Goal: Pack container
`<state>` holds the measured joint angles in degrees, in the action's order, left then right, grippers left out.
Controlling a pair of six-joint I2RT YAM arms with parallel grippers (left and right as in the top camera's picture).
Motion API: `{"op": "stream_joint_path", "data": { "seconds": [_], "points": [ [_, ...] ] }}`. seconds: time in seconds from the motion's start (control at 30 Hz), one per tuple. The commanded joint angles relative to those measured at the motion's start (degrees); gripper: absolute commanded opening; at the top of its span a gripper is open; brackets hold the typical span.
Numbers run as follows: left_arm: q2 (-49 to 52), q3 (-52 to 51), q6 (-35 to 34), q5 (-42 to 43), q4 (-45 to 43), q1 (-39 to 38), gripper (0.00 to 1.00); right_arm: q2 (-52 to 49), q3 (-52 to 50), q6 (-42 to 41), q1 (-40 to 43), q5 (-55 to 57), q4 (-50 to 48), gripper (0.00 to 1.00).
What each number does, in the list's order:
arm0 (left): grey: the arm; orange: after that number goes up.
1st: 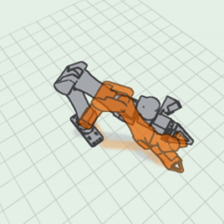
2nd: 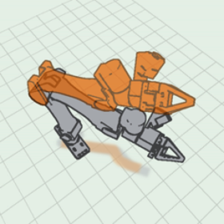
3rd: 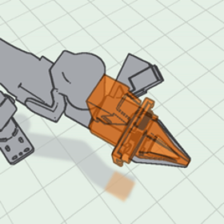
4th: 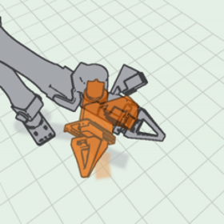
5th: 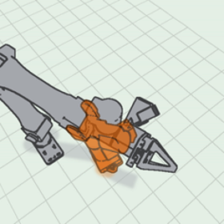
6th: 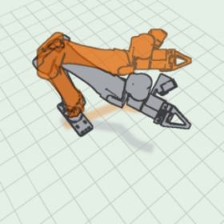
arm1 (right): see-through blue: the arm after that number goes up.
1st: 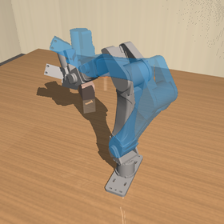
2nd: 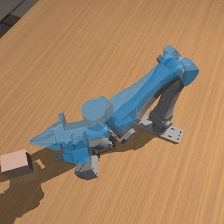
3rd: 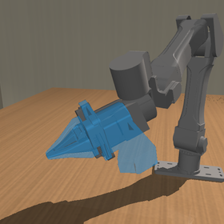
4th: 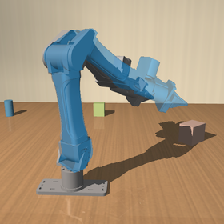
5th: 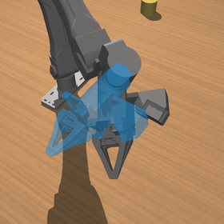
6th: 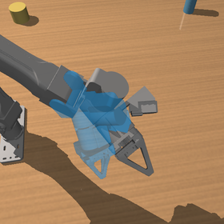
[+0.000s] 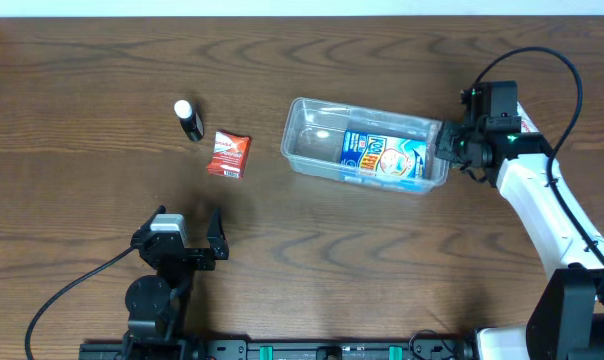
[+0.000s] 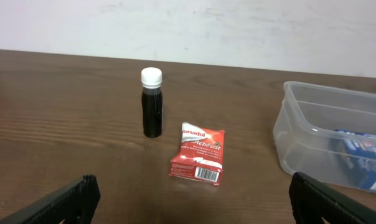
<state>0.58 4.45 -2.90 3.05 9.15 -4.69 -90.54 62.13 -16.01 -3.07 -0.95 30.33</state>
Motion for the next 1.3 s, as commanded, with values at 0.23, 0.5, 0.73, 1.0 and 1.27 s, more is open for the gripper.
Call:
{"op": "stream_joint_path", "data": {
  "seconds": [0.23, 0.5, 0.73, 1.0, 1.27],
  "points": [
    [-0.35, -1.55, 0.74, 0.39, 0.59, -0.11, 0.98, -1.2, -0.02, 5.2, 0.44, 0.92, -3.54, 0.2],
    [-0.35, -1.55, 0.74, 0.42, 0.59, -0.11, 0.98, -1.18, 0.74, 6.03, 0.81, 0.44, -3.67, 0.11],
    [-0.35, -1.55, 0.74, 0.39, 0.59, -0.11, 0.98, -1.25, 0.74, 7.15, 0.81, 0.72, -4.37, 0.01],
    [-0.35, -1.55, 0.74, 0.39, 0.59, -0.11, 0.98, -1.25, 0.74, 6.64, 0.22, -5.27, -6.03, 0.01],
    [-0.35, -1.55, 0.74, 0.39, 0.59, -0.11, 0.98, -3.21, 0.74, 4.22, -1.86, -5.55, -6.58, 0.01]
  ]
}}
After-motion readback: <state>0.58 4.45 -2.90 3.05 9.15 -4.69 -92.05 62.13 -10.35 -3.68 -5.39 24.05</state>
